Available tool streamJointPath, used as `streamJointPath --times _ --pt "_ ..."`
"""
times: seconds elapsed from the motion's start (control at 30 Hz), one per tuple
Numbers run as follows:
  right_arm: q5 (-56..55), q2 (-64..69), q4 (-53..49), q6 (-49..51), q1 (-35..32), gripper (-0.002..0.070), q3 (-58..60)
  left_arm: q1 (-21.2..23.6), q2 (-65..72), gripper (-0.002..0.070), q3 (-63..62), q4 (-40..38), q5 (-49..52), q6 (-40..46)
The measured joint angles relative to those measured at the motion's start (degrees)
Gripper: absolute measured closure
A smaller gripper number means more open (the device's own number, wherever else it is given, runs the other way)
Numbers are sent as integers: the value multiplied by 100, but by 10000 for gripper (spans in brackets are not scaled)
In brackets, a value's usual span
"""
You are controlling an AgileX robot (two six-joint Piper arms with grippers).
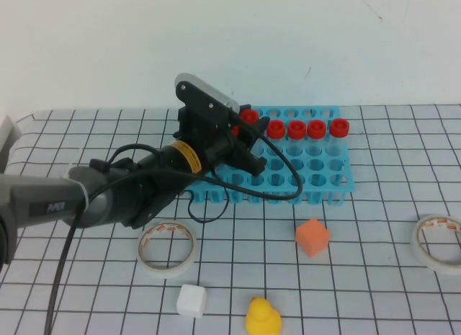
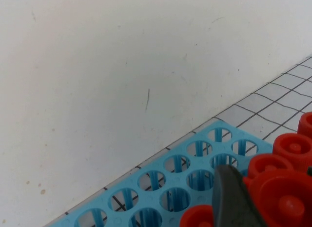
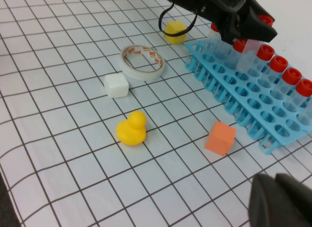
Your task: Place the test tubes
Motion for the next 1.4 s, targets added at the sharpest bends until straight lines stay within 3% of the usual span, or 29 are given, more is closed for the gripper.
streamJointPath --times 1.1,1.4 --pt "0 0 0 0 0 678 0 0 304 419 -257 57 2 -39" --pt "0 0 0 8 0 678 0 0 304 421 -257 681 140 -468"
